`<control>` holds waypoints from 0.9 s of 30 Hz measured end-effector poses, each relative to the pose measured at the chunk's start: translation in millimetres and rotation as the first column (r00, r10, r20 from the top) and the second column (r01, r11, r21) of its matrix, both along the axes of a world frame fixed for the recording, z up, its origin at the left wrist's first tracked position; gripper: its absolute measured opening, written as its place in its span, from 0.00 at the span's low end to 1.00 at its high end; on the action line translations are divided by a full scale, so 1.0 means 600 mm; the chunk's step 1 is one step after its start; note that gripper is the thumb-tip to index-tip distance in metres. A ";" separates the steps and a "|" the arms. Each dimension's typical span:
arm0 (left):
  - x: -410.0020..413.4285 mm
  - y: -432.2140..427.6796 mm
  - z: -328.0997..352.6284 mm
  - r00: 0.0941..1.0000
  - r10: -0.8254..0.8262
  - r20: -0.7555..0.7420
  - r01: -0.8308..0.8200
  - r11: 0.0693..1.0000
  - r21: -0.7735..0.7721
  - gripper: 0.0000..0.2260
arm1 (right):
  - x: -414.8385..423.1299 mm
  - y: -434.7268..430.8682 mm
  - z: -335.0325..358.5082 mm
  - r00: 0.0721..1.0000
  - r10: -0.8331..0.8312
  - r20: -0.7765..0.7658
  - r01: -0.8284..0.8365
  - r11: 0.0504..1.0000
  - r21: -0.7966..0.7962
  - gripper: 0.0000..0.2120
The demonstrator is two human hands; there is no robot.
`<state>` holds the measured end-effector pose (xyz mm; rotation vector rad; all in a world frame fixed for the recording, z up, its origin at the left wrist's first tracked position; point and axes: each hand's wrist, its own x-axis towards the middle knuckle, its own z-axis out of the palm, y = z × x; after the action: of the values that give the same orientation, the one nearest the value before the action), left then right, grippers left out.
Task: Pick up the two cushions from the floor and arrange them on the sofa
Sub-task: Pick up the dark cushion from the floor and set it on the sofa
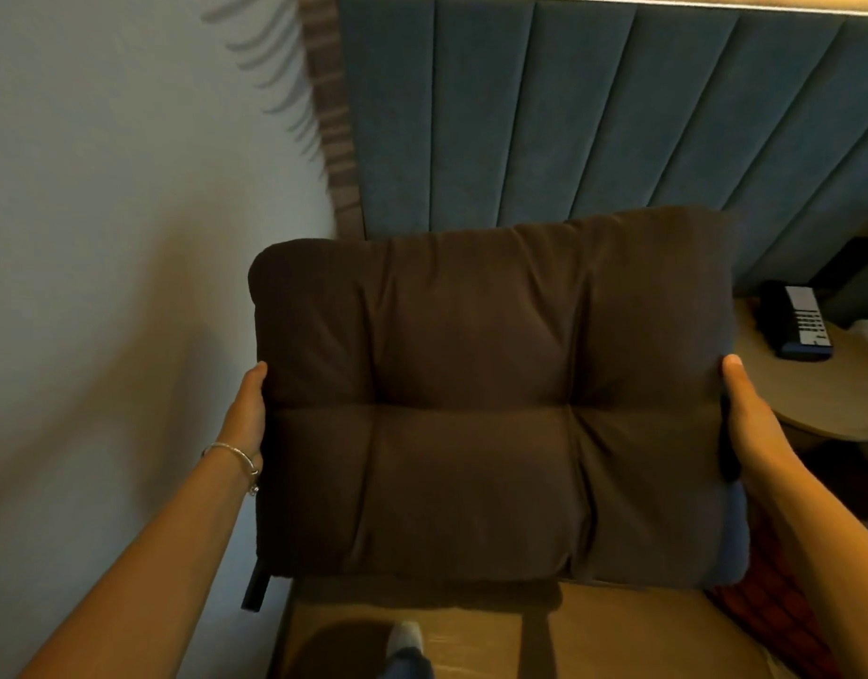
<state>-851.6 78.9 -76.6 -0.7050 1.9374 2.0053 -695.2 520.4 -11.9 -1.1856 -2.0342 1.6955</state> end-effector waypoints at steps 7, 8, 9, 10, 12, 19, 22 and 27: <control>-0.137 0.017 -0.015 0.999 -0.025 -0.020 0.025 1.000 0.012 0.33 | -0.126 0.023 0.011 1.000 -0.014 0.007 0.013 0.999 0.047 0.36; -0.156 0.023 -0.017 1.000 -0.022 -0.008 0.022 1.000 0.006 0.33 | -0.144 0.028 0.011 1.000 -0.020 0.017 0.019 0.998 0.061 0.35; -0.171 0.029 -0.019 1.000 -0.019 0.004 0.019 1.000 0.005 0.33 | -0.160 0.035 0.011 0.999 -0.027 0.035 0.025 0.997 0.075 0.35; -0.186 0.036 -0.022 1.000 -0.019 0.017 0.019 1.000 0.012 0.33 | -0.177 0.043 0.010 0.998 -0.039 0.051 0.035 0.995 0.088 0.34; -0.215 0.052 -0.029 0.999 -0.021 0.025 0.020 1.000 0.014 0.34 | -0.208 0.059 0.007 0.997 -0.043 0.071 0.035 0.993 0.111 0.33; -0.296 0.099 -0.050 1.000 -0.010 -0.029 0.010 1.000 0.004 0.30 | -0.313 0.094 0.013 0.996 0.009 0.090 -0.023 0.988 0.154 0.30; -0.323 0.105 -0.065 0.999 0.042 0.012 -0.042 0.999 0.005 0.35 | -0.359 0.098 0.012 0.991 0.055 0.119 -0.074 0.984 0.161 0.31; -0.354 0.125 -0.093 0.989 0.101 0.112 -0.112 0.989 0.096 0.35 | -0.429 0.096 0.021 0.980 0.150 0.129 -0.174 0.963 0.204 0.34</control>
<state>-1063.7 153.9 -132.4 -0.8884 1.7584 2.0660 -952.6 577.8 0.9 -1.0912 -2.3722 1.4569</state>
